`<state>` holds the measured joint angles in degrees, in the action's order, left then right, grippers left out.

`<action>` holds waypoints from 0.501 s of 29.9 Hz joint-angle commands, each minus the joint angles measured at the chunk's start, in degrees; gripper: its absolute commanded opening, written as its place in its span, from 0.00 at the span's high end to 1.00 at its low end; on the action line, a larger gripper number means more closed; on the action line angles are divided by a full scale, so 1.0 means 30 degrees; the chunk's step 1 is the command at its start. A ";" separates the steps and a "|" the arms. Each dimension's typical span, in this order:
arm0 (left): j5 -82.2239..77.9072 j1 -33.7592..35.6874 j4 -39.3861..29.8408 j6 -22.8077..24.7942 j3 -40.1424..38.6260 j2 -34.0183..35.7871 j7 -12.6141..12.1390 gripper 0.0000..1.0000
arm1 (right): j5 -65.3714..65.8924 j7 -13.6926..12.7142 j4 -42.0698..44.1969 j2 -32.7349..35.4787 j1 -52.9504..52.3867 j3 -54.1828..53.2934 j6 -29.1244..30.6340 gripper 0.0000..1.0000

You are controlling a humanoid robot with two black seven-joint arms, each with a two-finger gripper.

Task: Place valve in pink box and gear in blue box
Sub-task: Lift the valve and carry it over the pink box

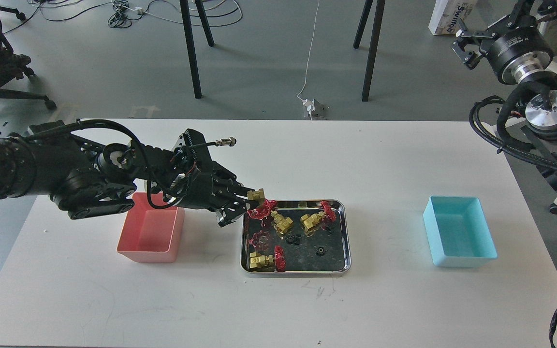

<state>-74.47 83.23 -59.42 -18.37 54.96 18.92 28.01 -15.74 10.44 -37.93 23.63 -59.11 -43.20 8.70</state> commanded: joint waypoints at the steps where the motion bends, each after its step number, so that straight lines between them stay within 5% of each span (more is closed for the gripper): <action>1: -0.0311 0.0994 -0.1401 -0.0030 -0.0331 0.1978 -0.0004 0.82 | 0.0031 -0.0314 0.0076 -0.0814 -0.2292 0.0248 -0.1665 0.00; 9: -0.3972 0.1084 -0.2898 -0.0001 -0.1241 0.7690 -0.0004 0.83 | 0.0148 -0.0667 0.1364 -0.2280 -0.3821 0.0365 -0.1961 0.00; 15: -0.5320 0.0005 -0.2840 -0.0030 -0.1240 0.9775 -0.0004 0.82 | 0.0148 -0.0697 0.1219 -0.2311 -0.2973 0.0365 -0.1903 0.00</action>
<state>-88.30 85.64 -68.09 -18.44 51.33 46.00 27.99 -15.30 8.38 -33.94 16.75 -69.53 -42.09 2.84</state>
